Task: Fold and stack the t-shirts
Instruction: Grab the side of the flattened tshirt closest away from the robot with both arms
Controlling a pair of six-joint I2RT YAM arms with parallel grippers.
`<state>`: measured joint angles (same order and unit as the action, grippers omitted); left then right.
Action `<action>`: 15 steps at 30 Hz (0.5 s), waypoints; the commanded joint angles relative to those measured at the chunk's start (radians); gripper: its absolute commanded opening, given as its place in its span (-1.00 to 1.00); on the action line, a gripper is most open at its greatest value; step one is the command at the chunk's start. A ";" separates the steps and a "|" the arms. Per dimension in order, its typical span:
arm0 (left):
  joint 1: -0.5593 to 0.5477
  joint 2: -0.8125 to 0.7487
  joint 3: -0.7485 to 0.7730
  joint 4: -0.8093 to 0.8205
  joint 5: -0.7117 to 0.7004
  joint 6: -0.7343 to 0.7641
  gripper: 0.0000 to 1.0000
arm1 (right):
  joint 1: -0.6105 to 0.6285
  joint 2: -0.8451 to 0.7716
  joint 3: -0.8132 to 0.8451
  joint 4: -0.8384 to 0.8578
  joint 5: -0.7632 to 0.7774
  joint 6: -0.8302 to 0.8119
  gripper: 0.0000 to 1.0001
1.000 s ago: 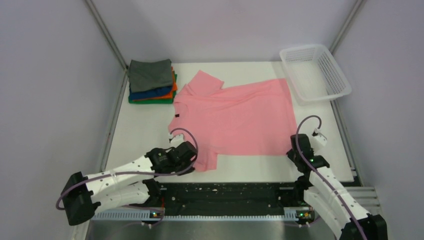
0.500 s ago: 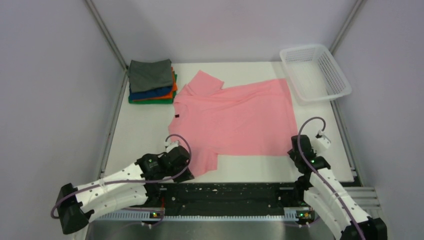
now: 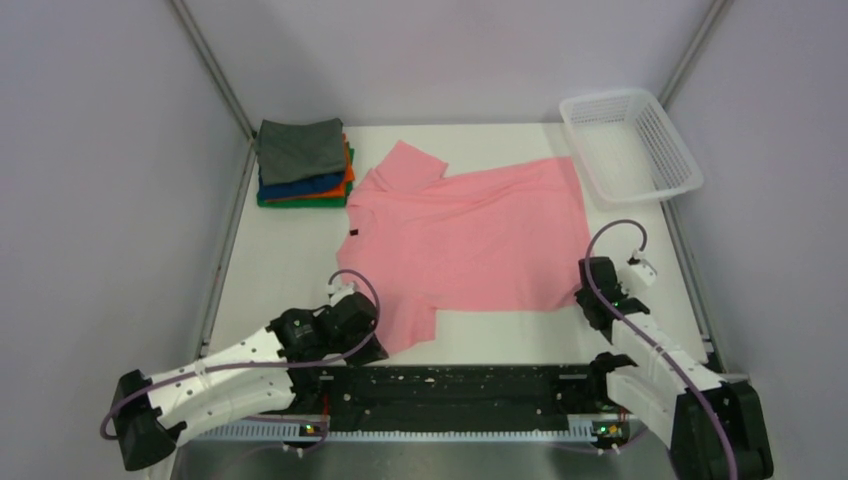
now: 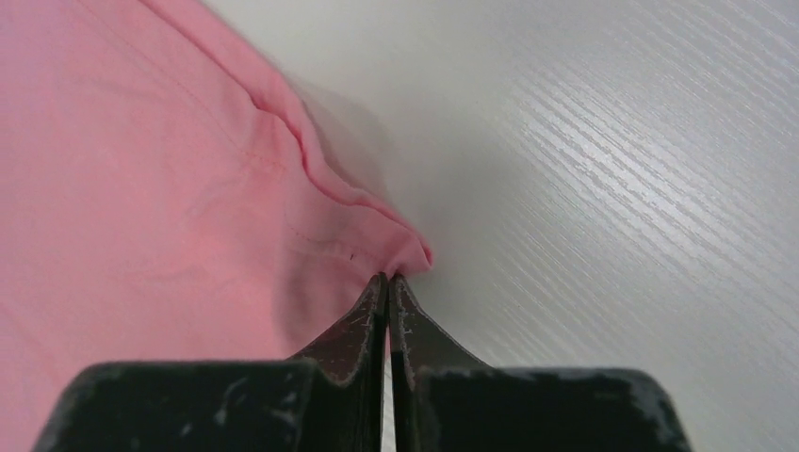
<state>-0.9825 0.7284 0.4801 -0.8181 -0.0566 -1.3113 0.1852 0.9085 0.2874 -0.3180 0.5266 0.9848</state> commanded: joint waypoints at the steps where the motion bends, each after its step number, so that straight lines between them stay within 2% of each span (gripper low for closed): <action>1: -0.001 -0.021 0.006 -0.038 0.021 -0.020 -1.00 | -0.008 -0.062 0.000 -0.030 -0.012 -0.014 -1.00; 9: -0.007 -0.110 -0.015 -0.058 0.090 -0.062 -1.00 | -0.009 -0.330 0.058 -0.287 -0.029 -0.001 -1.00; 15: -0.016 -0.149 -0.008 -0.041 0.115 -0.066 -1.00 | -0.009 -0.393 0.068 -0.368 -0.072 -0.002 -1.00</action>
<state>-0.9894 0.5999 0.4744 -0.8665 0.0227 -1.3628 0.1844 0.5369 0.3107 -0.5941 0.4831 0.9810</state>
